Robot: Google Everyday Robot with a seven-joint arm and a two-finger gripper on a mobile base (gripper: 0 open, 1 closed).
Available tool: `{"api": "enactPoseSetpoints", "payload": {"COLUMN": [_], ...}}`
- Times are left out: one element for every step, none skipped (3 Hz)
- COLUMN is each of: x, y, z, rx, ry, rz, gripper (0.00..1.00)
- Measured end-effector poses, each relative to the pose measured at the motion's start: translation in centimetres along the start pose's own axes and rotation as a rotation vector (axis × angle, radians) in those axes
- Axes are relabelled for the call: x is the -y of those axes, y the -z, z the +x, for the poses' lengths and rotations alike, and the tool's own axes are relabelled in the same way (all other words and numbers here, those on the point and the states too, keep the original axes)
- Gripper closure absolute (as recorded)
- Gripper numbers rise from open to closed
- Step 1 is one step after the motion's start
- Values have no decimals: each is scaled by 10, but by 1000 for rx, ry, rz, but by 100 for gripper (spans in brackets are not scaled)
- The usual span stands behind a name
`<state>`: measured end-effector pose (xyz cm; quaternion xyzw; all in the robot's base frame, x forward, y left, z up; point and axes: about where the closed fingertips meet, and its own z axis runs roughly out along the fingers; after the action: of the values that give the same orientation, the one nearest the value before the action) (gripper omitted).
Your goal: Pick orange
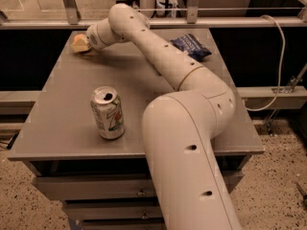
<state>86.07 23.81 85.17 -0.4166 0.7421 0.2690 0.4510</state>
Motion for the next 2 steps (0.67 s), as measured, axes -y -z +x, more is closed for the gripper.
{"api": "enactPoseSetpoints", "payload": {"x": [4,-1], "y": [9,50], "z": [-1,-8], "rx": [23,91], "ry": [-10,-9], "rz": [1,-49], "gripper": [91,100]}}
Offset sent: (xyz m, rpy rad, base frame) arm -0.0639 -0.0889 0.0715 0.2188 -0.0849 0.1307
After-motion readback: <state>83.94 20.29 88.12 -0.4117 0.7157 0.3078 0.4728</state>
